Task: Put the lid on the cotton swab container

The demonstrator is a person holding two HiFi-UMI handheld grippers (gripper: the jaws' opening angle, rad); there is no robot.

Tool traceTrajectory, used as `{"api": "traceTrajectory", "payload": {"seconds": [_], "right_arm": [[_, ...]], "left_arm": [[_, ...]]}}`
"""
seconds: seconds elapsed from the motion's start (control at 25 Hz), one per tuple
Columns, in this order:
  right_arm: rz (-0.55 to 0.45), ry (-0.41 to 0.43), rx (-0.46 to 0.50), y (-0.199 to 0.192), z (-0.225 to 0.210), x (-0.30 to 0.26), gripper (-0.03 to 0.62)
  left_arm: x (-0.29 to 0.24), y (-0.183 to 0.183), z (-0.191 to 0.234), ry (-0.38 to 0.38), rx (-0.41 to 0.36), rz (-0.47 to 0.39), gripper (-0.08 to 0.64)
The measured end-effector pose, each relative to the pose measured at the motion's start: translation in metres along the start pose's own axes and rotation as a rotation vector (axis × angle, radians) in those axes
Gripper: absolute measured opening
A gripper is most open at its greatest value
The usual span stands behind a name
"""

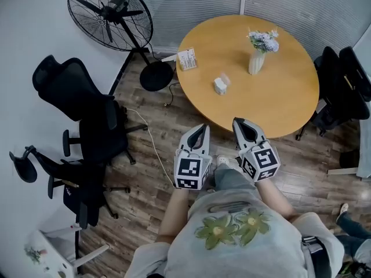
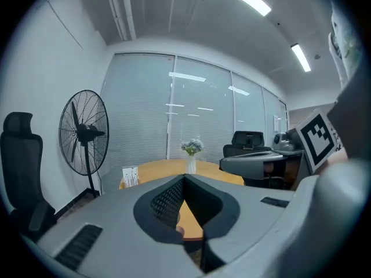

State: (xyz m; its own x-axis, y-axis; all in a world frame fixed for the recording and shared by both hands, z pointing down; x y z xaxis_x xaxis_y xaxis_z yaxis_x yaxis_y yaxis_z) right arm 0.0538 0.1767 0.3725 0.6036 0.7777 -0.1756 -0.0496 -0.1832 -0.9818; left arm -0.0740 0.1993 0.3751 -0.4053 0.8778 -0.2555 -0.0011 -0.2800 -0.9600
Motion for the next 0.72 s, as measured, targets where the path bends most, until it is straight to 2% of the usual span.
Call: {"api": "traceTrajectory", "payload": {"seconds": [0.16,0.24,0.28,0.36,0.44,0.6,0.64,0.72], "right_arm": [[-0.008,0.0,0.023,0.011,-0.025,-0.028,0.0],[-0.013,0.005,0.021,0.016,-0.036,-0.039,0.054],[-0.014,0.007,0.021,0.018,-0.042,-0.045,0.055],[-0.019,0.017,0.017,0.021,-0.054,-0.056,0.055],[-0.023,0.041,0.0,0.021,-0.066,-0.067,0.139],[-0.023,0.073,-0.026,0.021,-0.086,-0.087,0.161],[-0.021,0.08,-0.033,0.021,-0.091,-0.092,0.2],[-0.02,0.095,-0.047,0.021,-0.098,-0.099,0.207]], "left_arm": [[-0.033,0.013,0.011,-0.002,0.002,-0.009,0.003],[-0.048,0.017,0.016,0.0,0.0,-0.005,0.003],[-0.056,0.018,0.019,0.0,0.002,-0.002,0.004],[-0.073,0.02,0.022,-0.013,0.016,0.006,0.065],[-0.09,0.021,0.026,-0.024,0.03,0.012,0.144],[-0.116,0.019,0.034,-0.025,0.028,0.033,0.196],[-0.122,0.018,0.036,-0.025,0.031,0.038,0.201],[-0.13,0.017,0.04,-0.02,0.039,0.041,0.229]]}}
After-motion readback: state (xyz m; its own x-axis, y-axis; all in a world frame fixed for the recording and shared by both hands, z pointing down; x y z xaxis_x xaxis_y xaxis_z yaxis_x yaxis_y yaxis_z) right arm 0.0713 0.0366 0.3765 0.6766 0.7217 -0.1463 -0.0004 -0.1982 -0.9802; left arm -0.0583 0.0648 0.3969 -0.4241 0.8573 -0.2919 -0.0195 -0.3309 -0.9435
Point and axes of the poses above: the fingertips, and each gripper's own axes: x backward along the fingers, z to its left, y out of its top, the point moved 4 cm from there along x, backward along the fingers, and after that the axes turned 4 degrees about x, right-handed, at the moved point
